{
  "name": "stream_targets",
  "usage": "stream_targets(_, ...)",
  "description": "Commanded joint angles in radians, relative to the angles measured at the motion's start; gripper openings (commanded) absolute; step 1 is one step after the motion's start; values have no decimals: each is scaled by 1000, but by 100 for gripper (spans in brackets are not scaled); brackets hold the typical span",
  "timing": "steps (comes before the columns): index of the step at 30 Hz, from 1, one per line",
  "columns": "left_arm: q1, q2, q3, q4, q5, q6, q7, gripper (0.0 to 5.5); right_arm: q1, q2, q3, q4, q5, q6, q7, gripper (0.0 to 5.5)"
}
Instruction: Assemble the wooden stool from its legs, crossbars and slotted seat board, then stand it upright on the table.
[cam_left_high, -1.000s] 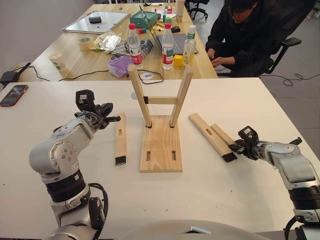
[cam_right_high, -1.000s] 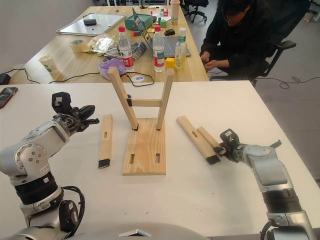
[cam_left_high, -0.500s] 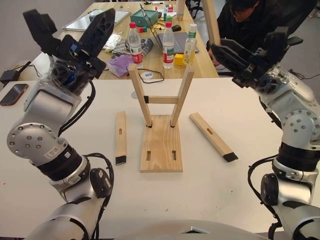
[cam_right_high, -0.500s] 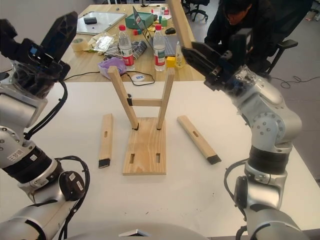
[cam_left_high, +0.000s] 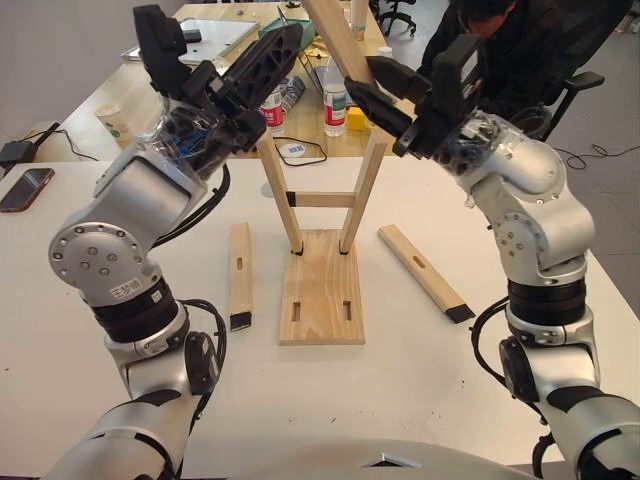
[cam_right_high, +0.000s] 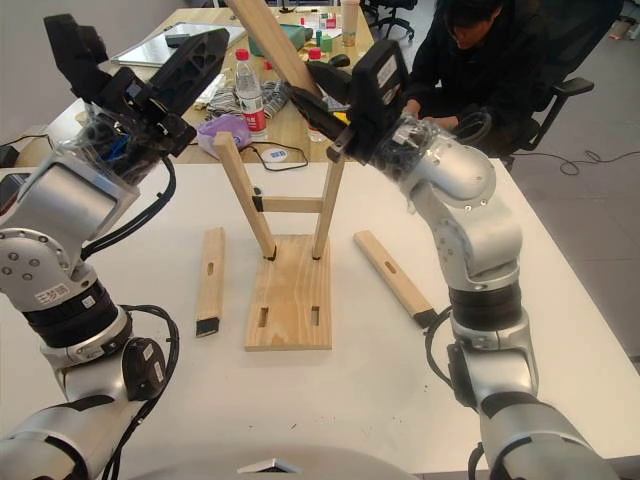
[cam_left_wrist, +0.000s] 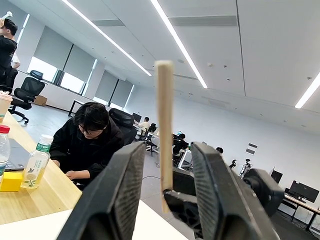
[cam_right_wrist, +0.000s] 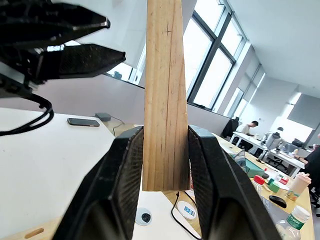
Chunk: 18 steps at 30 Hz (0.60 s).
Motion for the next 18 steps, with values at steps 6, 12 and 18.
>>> stream_targets(6, -1, 42, -35, 50, 8, -54, 11, 162, 48, 0, 82, -43, -27, -16, 76, 129)
stream_targets(12, -1, 41, -25, 65, -33, -85, 38, 99, 60, 16, 69, -44, -25, -11, 79, 129)
stream_targets(18, 6, 27, -50, 65, -61, -102, 68, 38, 44, 35, 59, -40, -33, -29, 54, 129)
